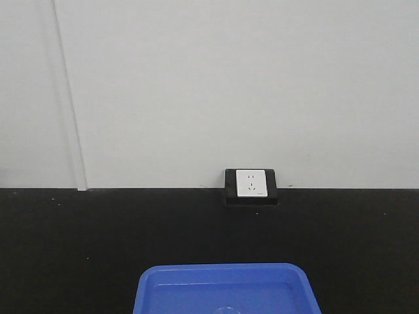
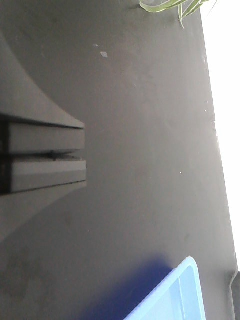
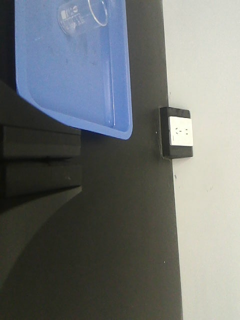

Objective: Move beaker to silver tray on left bench

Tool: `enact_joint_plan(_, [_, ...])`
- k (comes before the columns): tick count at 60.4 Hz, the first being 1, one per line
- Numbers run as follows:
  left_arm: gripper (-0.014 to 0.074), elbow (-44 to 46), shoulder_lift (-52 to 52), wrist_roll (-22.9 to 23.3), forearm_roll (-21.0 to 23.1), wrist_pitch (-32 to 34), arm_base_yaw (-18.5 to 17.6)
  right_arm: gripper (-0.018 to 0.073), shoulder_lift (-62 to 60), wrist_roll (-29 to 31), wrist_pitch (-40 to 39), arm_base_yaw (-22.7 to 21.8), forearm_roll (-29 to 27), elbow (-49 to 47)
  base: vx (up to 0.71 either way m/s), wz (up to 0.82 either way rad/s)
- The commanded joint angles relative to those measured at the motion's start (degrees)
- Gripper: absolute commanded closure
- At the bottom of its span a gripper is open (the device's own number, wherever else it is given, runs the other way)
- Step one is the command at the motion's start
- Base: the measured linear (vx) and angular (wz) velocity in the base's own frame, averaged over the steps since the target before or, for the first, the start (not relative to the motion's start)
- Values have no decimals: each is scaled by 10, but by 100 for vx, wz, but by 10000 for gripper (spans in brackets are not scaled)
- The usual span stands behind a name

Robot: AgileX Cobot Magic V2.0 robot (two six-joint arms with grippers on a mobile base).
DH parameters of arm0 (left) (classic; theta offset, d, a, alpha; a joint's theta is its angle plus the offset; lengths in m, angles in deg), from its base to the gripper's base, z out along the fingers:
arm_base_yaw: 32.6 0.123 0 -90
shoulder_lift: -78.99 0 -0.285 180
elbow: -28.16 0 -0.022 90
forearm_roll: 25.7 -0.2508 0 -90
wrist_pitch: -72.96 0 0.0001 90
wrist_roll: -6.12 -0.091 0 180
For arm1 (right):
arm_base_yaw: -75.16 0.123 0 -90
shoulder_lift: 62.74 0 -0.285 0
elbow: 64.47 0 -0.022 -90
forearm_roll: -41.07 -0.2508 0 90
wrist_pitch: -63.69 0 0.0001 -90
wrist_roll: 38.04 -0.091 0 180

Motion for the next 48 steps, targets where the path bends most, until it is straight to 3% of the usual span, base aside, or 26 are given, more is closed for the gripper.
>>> enact_joint_plan(1, [595, -11, -4, 1, 1, 43, -4, 571, 0, 4, -46, -3, 5, 3, 0, 0])
enact_joint_plan(16, [595, -11, -4, 1, 1, 43, -4, 571, 0, 2, -75, -3, 4, 3, 0, 0])
enact_joint_plan(27, [595, -11, -4, 1, 1, 43, -4, 571, 2, 6, -187, -3, 25, -18, 0, 0])
enact_joint_plan(34, [595, -11, -4, 1, 1, 43, -4, 571, 34, 18, -196, -3, 29, -84, 0, 0])
enact_joint_plan(48, [595, -11, -4, 1, 1, 43, -4, 571, 247, 74, -221, -3, 35, -244, 0, 0])
